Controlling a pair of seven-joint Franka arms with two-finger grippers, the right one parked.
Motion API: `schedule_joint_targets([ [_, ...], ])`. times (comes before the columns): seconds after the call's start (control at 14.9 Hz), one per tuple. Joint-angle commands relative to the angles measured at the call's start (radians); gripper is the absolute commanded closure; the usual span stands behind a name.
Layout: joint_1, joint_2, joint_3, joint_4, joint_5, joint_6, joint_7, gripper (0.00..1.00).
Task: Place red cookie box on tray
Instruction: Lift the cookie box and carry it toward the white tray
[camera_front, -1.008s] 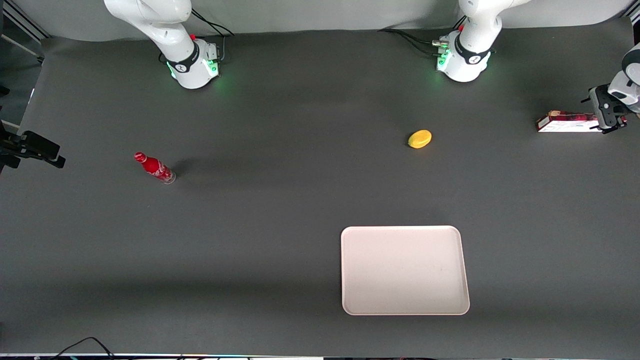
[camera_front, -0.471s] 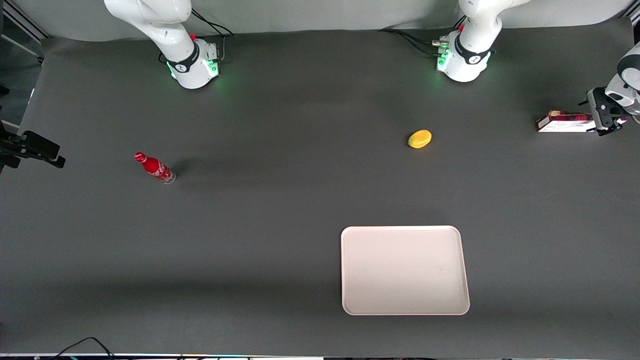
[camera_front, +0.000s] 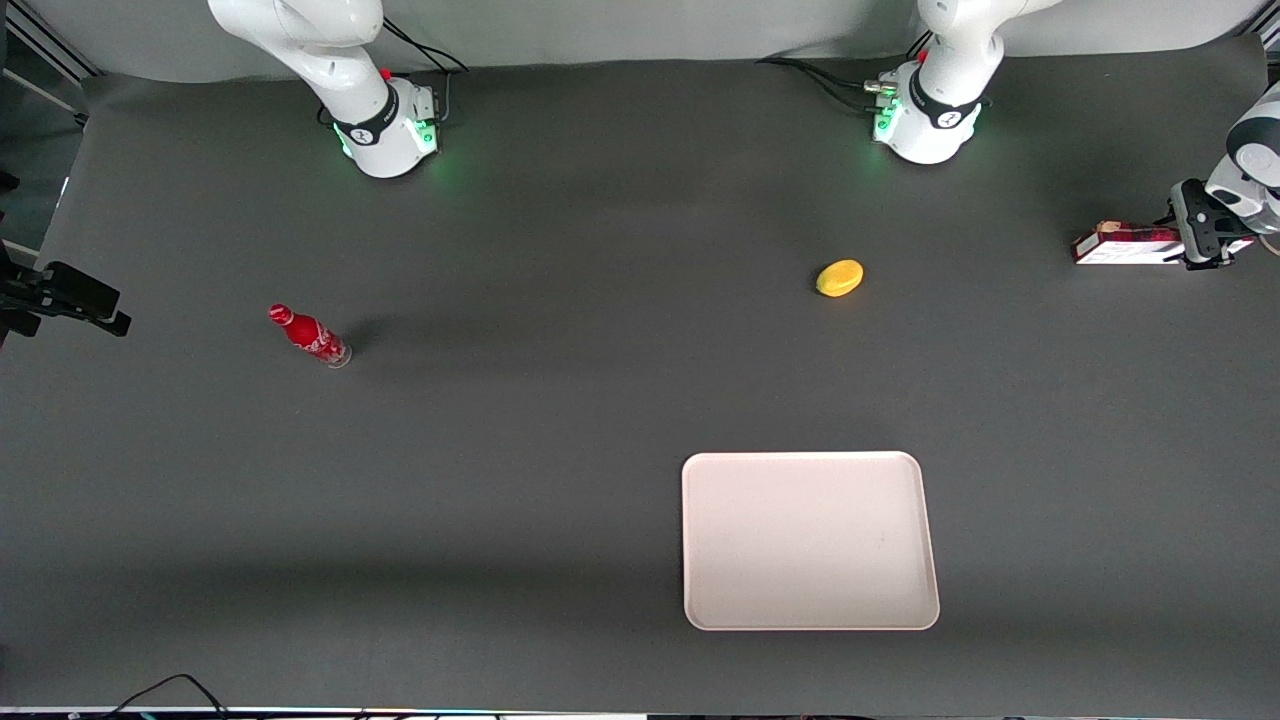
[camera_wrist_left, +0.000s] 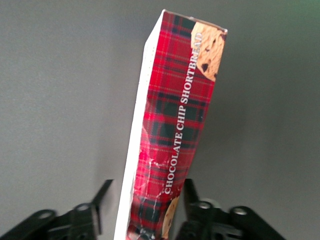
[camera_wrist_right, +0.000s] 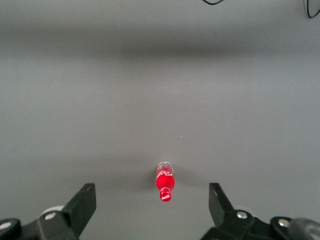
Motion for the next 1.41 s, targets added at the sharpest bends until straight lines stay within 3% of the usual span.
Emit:
schedule_joint_targets([
  [0.0,-0.004,0.008,0.003,0.003,-0.022,0.017,0.038,0.99],
  [0.34,-0.014,-0.002,0.001,0.008,-0.028,0.019,0.002,1.00],
  [0.67,-0.065,-0.072,-0.031,0.046,-0.073,-0.027,-0.174,1.00],
  [0.94,-0.106,-0.080,-0.121,0.219,-0.105,-0.232,-0.472,1.00],
  [1.34,-0.163,-0.077,-0.316,0.506,-0.157,-0.464,-1.071,1.00],
])
